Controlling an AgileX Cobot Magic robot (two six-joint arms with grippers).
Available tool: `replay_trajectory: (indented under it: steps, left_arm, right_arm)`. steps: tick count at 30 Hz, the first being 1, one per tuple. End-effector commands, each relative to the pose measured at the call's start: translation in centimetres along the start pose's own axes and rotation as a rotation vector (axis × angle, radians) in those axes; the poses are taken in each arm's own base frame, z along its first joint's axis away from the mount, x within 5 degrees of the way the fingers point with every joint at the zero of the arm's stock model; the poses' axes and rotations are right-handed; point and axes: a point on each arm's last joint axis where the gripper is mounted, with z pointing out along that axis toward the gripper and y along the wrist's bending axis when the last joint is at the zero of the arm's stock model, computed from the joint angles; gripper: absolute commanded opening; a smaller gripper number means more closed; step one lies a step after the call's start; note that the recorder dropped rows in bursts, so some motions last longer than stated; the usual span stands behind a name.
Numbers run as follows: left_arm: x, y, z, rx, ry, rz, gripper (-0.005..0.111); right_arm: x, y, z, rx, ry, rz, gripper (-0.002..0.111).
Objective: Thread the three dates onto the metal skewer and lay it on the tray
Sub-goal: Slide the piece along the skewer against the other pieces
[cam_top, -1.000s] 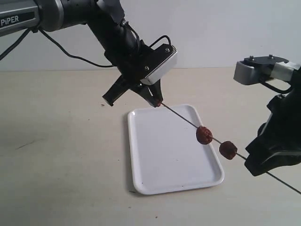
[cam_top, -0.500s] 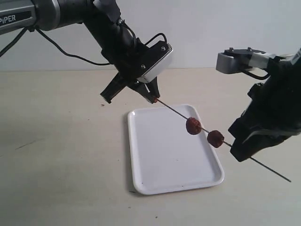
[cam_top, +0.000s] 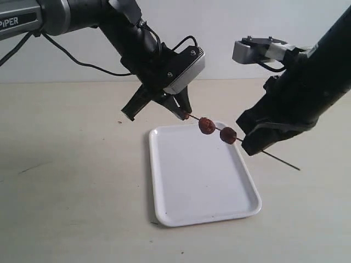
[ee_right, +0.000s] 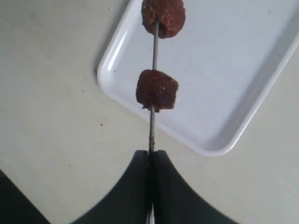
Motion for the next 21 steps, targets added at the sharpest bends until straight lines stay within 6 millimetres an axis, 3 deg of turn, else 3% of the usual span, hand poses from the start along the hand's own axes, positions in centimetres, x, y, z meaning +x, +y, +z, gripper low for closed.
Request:
replay_trajectory:
  steps: [1,21]
  left_arm:
    - [-1.53,0.44,-0.3,-0.024,-0.077,-0.011,0.016]
    - [-1.6,0.48,-0.31,-0.026,-0.085,-0.051,0.016]
  right_arm:
    - [-2.02,-0.15,0.01,-0.004,-0.104,-0.007,0.0]
    - [-2.32,-0.37,0.5,-0.009,-0.098,-0.003,0.0]
